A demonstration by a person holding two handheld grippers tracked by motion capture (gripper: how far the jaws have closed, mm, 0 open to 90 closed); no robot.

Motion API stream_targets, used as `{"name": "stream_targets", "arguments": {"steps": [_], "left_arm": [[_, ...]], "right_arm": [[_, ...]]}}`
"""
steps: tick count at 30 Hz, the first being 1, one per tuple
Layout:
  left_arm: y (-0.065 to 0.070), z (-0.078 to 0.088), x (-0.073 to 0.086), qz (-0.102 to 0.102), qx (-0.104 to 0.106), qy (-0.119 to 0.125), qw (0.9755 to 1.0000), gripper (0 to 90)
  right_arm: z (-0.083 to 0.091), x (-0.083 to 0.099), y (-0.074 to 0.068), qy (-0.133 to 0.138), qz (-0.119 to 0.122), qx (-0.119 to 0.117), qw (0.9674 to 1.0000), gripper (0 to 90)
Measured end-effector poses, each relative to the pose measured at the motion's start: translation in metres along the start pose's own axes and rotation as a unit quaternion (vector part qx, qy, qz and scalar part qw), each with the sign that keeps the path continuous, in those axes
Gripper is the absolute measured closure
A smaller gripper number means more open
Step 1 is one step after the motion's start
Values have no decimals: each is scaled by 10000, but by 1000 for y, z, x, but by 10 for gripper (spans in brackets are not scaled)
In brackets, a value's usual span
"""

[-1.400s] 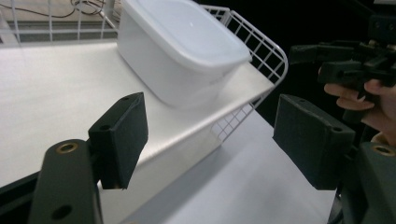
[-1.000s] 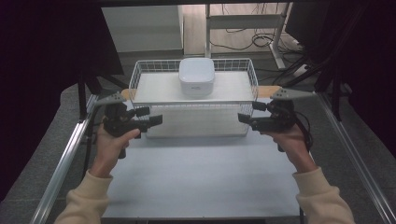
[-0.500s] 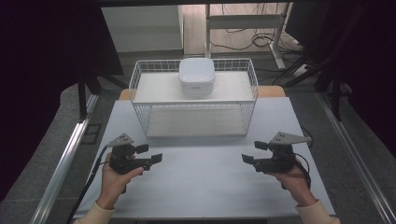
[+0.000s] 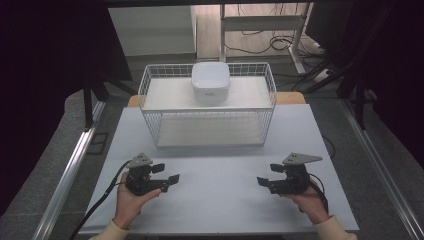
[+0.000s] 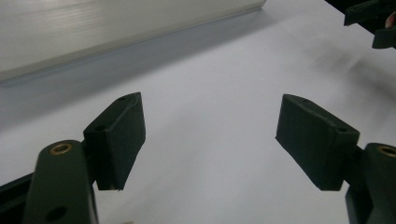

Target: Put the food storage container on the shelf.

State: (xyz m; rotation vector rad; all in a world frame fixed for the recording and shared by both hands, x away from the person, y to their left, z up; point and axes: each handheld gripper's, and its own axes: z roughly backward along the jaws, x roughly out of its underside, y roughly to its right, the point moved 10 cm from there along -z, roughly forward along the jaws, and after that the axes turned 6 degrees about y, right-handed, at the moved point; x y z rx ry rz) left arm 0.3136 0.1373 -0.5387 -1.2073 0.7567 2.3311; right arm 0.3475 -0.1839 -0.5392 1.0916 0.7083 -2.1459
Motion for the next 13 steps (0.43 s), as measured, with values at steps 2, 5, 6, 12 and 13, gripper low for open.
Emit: {"name": "stream_targets", "arguments": {"steps": [2,5,6,12,13], "left_arm": [[0,1,-1,-4,4,21,10000,237],[0,0,-1,5,9,18,10000,237],[-1,0,-1,5,1,14,10000,237],[-1,-1,1,-5,-10,-10,10000,236],[-1,-1,0,-6,-14,-3,10000,236]], "right_arm": [[1,-2,1,34,-28,4,10000,220],[3,-3,0,77,-28,-5,10000,220],[3,-4,0,87,-15,-14,10000,220],[6,-7,0,185,44,5,9998,206],[6,-8,1,189,34,39,9998,197]]}}
